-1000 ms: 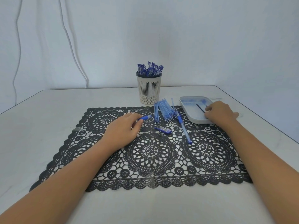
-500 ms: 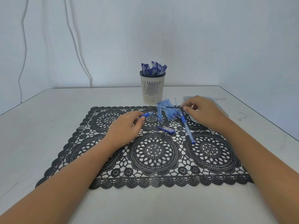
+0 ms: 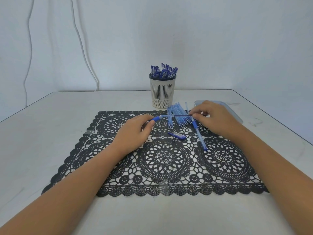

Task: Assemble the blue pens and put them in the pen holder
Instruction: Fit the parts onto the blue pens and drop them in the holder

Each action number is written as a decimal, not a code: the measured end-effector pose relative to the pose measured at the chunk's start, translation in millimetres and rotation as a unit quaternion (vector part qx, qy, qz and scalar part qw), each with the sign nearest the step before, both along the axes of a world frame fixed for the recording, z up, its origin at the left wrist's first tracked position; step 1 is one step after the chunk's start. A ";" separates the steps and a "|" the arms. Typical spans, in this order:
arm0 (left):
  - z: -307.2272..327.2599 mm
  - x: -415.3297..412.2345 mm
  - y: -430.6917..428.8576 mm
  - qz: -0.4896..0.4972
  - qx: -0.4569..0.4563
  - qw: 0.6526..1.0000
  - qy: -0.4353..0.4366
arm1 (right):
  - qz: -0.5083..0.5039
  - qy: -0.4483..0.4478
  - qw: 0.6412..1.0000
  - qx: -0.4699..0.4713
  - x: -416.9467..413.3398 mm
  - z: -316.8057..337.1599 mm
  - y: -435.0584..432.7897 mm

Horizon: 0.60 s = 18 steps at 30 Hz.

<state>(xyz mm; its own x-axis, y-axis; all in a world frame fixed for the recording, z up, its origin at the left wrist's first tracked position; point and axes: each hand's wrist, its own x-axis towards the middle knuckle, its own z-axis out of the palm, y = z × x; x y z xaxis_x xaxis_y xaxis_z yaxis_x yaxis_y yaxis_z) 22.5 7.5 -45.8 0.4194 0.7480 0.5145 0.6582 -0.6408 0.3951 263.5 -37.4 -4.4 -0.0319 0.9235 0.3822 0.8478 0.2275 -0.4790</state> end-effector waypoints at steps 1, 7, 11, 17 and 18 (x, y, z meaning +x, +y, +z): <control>-0.9 -0.4 0.6 0.002 0.011 1.000 0.011 | -0.006 -0.018 1.000 0.002 0.2 0.1 0.4; -3.5 1.1 -1.1 -0.025 0.069 0.994 0.081 | 0.019 -0.075 0.997 0.011 -9.1 0.4 -3.8; -3.5 1.2 -1.4 -0.037 0.065 0.994 0.076 | 0.068 -0.042 0.997 0.015 -32.2 -8.5 -8.2; -4.1 1.6 0.6 -0.036 0.051 0.997 0.049 | 0.050 0.069 0.996 -0.005 -32.3 -9.1 -9.4; -4.2 1.7 0.7 -0.037 0.053 0.997 0.051 | 0.045 0.074 0.996 -0.002 -33.0 -9.4 -8.8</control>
